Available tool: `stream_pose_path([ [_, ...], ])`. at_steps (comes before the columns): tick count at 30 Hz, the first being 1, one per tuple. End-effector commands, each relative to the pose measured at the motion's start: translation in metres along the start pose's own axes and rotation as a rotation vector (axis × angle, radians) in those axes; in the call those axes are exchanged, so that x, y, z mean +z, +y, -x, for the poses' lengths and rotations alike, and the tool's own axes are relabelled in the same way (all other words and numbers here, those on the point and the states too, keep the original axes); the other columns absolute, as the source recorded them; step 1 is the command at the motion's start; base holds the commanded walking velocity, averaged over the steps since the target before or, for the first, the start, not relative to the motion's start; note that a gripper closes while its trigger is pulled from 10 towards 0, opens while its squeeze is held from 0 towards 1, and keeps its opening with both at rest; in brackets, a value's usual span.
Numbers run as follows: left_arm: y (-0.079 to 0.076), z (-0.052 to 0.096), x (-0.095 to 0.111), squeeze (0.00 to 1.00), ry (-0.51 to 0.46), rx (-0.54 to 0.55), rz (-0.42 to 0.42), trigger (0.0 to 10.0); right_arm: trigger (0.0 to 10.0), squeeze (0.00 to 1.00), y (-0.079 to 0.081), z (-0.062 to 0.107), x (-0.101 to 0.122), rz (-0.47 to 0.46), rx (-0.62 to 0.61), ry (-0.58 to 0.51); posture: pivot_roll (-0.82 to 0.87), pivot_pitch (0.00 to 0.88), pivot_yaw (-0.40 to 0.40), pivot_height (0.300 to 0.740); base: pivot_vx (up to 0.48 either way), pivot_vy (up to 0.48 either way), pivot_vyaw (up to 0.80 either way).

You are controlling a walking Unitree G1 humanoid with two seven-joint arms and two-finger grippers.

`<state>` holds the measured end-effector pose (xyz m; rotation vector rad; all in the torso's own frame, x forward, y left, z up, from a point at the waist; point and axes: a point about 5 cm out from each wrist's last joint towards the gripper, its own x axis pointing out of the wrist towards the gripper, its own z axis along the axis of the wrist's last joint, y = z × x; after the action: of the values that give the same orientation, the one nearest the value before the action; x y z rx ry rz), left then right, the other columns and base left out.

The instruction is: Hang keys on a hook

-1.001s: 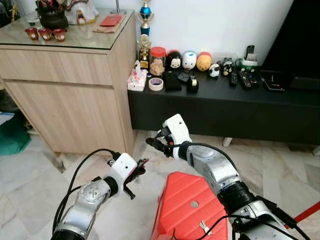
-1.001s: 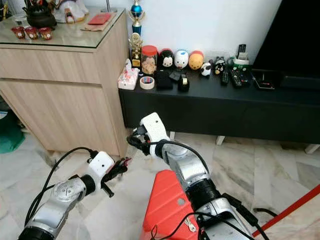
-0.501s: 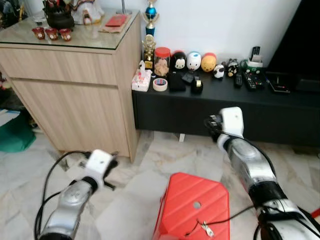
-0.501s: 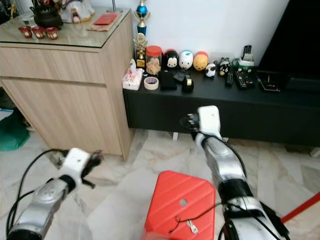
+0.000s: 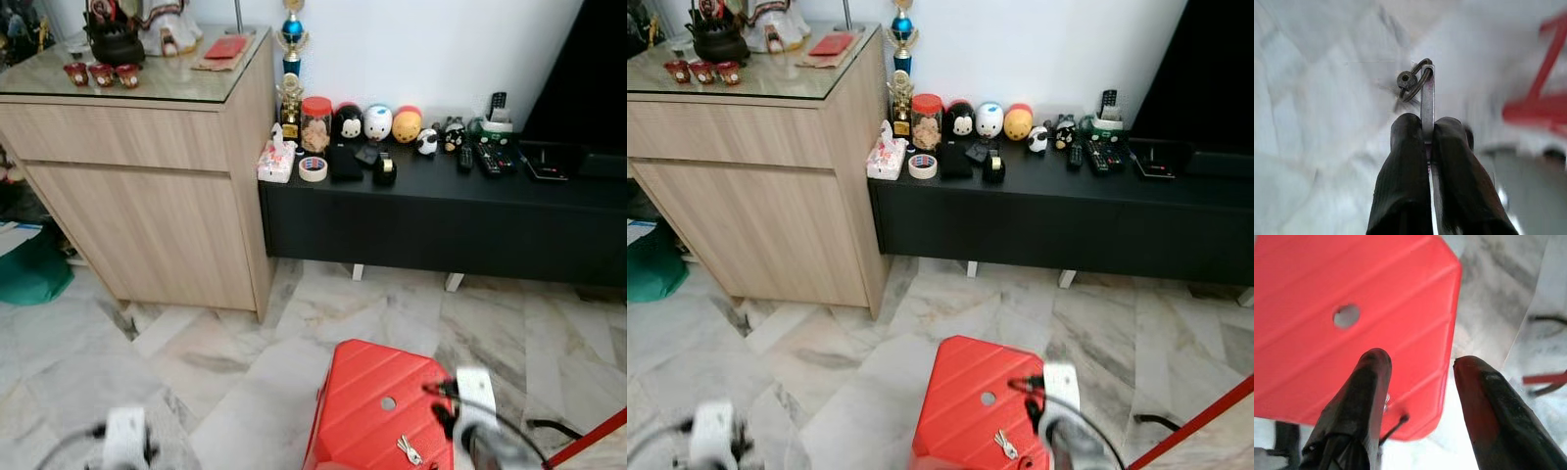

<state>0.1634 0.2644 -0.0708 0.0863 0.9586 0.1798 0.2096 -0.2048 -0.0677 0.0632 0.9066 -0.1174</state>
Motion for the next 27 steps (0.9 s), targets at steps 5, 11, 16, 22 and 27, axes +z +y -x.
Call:
stream_pose_path([
  [5,-0.013,-0.001,-0.007,0.0,0.006,-0.044,-0.114,10.0,10.0,0.0,-0.002,0.001,-0.005,-0.136,-0.029,-0.037,0.06,0.0,-0.026,0.74,0.0,0.0,0.0],
  [11,-0.019,0.0,-0.021,0.0,0.049,-0.052,-0.097,10.0,10.0,0.0,-0.002,0.005,-0.029,-0.142,-0.067,0.025,0.06,0.0,-0.017,0.74,0.0,0.0,0.0],
  [16,-0.018,0.002,-0.03,0.0,0.07,-0.045,-0.094,10.0,10.0,0.0,-0.009,0.009,-0.045,-0.112,-0.073,0.081,0.05,0.0,-0.015,0.74,0.0,0.0,0.0],
  [22,-0.016,0.004,-0.038,0.0,0.098,-0.039,-0.105,10.0,10.0,0.0,-0.024,0.017,-0.07,-0.024,-0.097,0.173,0.05,0.0,-0.009,0.74,0.0,0.0,0.0],
  [27,-0.016,0.005,-0.041,0.0,0.106,-0.04,-0.116,10.0,10.0,0.0,-0.035,0.023,-0.079,0.024,-0.092,0.205,0.04,0.0,-0.009,0.74,0.0,0.0,0.0],
])
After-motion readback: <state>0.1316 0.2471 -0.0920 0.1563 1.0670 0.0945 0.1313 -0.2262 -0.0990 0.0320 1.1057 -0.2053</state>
